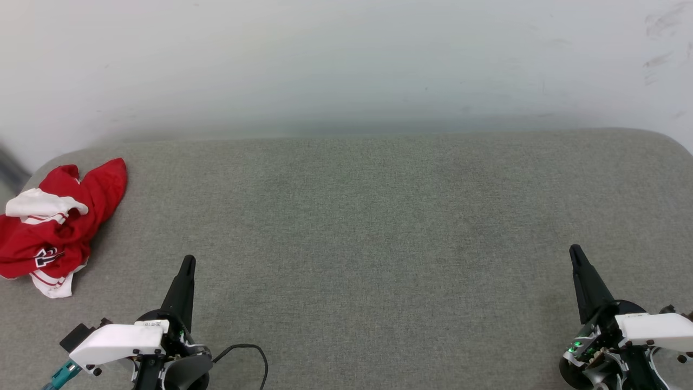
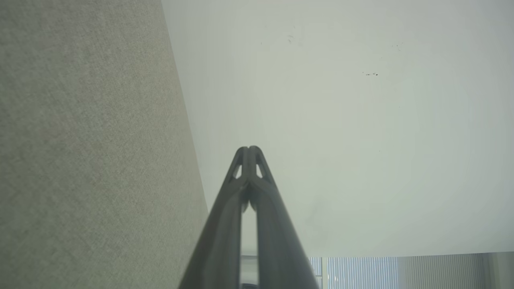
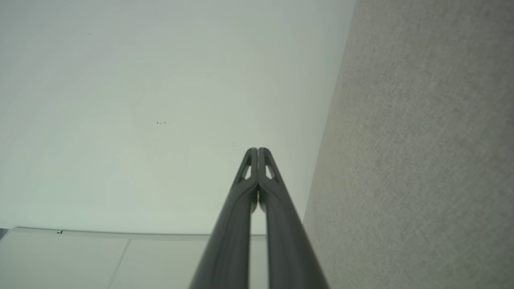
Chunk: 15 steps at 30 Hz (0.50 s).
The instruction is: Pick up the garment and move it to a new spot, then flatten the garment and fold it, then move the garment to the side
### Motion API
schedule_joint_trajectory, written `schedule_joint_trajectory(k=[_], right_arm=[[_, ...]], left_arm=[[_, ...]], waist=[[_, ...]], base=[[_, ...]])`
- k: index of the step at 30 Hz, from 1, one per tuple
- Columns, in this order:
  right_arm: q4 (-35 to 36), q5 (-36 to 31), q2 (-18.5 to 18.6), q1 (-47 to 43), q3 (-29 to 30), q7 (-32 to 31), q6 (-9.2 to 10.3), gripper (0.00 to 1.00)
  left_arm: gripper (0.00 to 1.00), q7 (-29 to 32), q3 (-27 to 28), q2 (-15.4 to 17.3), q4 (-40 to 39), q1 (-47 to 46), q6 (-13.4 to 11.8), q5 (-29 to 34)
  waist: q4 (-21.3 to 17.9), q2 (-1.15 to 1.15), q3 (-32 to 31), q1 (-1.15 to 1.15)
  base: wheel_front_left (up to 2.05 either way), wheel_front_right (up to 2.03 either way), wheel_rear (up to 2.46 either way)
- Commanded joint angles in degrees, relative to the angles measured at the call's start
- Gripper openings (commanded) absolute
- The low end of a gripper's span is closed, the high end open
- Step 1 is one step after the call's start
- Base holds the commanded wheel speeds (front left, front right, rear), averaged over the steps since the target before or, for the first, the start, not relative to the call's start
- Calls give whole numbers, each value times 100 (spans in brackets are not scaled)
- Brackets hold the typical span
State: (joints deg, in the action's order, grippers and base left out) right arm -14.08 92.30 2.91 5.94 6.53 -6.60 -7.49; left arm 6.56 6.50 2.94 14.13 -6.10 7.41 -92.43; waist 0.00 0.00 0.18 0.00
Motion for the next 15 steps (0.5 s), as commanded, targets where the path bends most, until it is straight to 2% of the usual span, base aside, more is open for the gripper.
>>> schedule_joint_trajectory(k=[1, 15], right_arm=[[-3, 23, -6, 71, -6, -5, 0, 0], [-3, 22, -6, 71, -7, -5, 0, 0]], left_arm=[[0, 17, 19, -6, -6, -39, 25, 16], [0, 17, 20, -7, -5, -39, 25, 15]], waist=[[0, 0, 0, 0], [0, 0, 0, 0]], base=[[0, 0, 0], [0, 0, 0]])
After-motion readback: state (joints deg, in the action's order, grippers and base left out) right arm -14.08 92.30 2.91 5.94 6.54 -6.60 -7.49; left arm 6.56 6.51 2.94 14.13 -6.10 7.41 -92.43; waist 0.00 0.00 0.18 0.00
